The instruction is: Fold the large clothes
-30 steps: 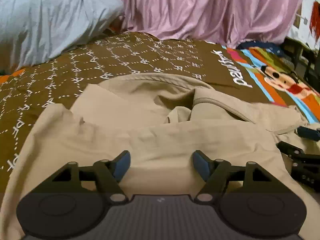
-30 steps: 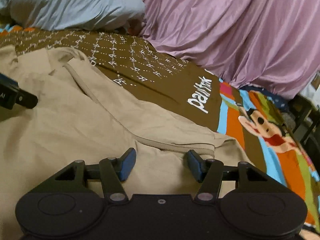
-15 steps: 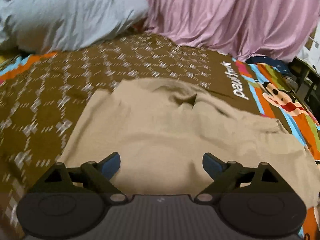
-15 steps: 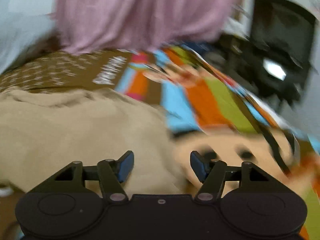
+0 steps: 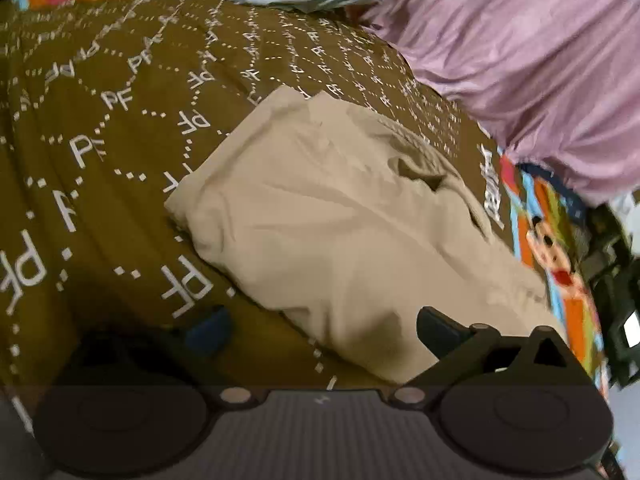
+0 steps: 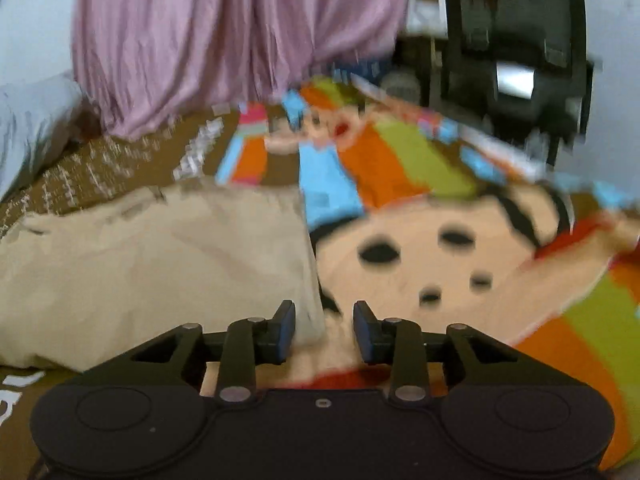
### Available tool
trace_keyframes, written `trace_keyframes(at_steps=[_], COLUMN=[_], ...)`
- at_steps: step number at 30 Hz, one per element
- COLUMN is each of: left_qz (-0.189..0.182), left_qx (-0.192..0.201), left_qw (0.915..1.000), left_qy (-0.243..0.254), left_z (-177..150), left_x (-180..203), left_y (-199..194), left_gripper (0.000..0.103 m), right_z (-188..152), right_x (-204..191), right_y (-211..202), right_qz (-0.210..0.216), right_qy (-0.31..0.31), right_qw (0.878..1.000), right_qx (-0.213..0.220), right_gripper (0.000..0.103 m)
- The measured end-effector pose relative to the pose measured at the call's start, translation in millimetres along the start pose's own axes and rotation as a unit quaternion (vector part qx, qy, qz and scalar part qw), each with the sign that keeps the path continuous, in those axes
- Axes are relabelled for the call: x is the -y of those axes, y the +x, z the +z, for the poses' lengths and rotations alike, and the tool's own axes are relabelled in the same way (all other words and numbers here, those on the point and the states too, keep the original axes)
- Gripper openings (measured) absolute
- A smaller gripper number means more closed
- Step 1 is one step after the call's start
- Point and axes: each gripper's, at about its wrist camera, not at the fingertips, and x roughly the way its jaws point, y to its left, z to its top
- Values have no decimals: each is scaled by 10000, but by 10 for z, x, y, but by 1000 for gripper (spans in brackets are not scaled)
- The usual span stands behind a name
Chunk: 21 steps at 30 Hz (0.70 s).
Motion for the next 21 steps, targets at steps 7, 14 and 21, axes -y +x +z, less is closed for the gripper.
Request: trace_keyframes(at_steps=[7,14,21], left_qz=[142,365,226], left_qx=[235,313,325], left_qw=[9993,9988,9986], left_qy=[-256,-73,-359], left_z=[98,91,131], left_x=[-62,25,-59], left_y=[147,221,224], left_gripper=[102,102,102], right_z=[89,502,615], right_x=[-806,-1850,-2509], right_y=[-75,485,1335], right_qz=[1108,1615,1403], right_qy=[-1035,-1879,-2370], right_qw=[9866,9682,9611], right_qx=[609,356,-225], right_gripper=[69,78,84])
